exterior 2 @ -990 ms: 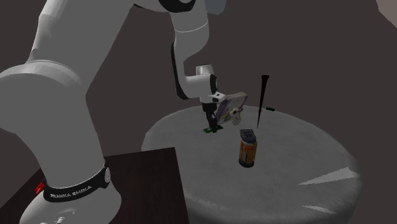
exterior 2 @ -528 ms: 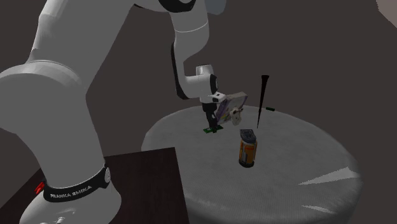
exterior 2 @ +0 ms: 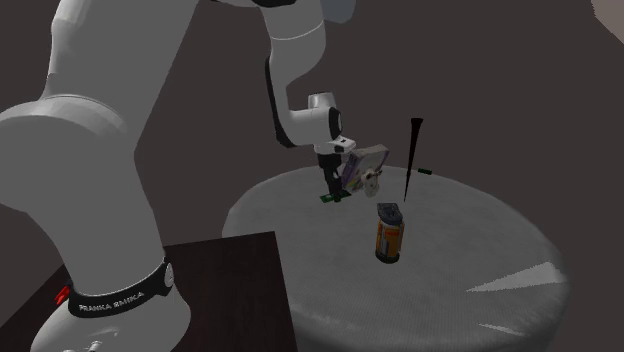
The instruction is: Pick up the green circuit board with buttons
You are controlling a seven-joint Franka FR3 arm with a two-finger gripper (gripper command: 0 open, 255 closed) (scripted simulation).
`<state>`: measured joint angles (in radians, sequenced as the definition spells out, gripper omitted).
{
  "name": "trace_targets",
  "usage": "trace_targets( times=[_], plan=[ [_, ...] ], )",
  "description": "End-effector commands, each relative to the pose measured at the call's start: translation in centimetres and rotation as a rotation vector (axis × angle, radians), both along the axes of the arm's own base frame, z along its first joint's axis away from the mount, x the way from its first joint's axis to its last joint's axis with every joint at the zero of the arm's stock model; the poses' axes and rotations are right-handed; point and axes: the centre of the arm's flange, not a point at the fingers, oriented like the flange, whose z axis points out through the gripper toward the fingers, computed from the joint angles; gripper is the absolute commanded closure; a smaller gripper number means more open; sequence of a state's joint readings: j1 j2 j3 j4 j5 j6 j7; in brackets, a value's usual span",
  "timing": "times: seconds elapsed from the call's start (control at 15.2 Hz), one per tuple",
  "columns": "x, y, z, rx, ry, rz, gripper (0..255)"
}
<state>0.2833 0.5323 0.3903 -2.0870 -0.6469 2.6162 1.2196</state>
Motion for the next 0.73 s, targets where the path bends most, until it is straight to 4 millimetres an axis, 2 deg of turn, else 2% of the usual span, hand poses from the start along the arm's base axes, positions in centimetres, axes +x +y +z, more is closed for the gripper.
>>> trace_targets(
  times=[0.0, 0.53, 0.66],
  plan=[
    [0.0, 0.0, 1.1, 0.0, 0.0, 0.0, 255],
    [0.0, 0.0, 5.3, 0.0, 0.0, 0.0, 255],
    [0.0, 0.0, 5.4, 0.0, 0.0, 0.0, 255]
  ],
)
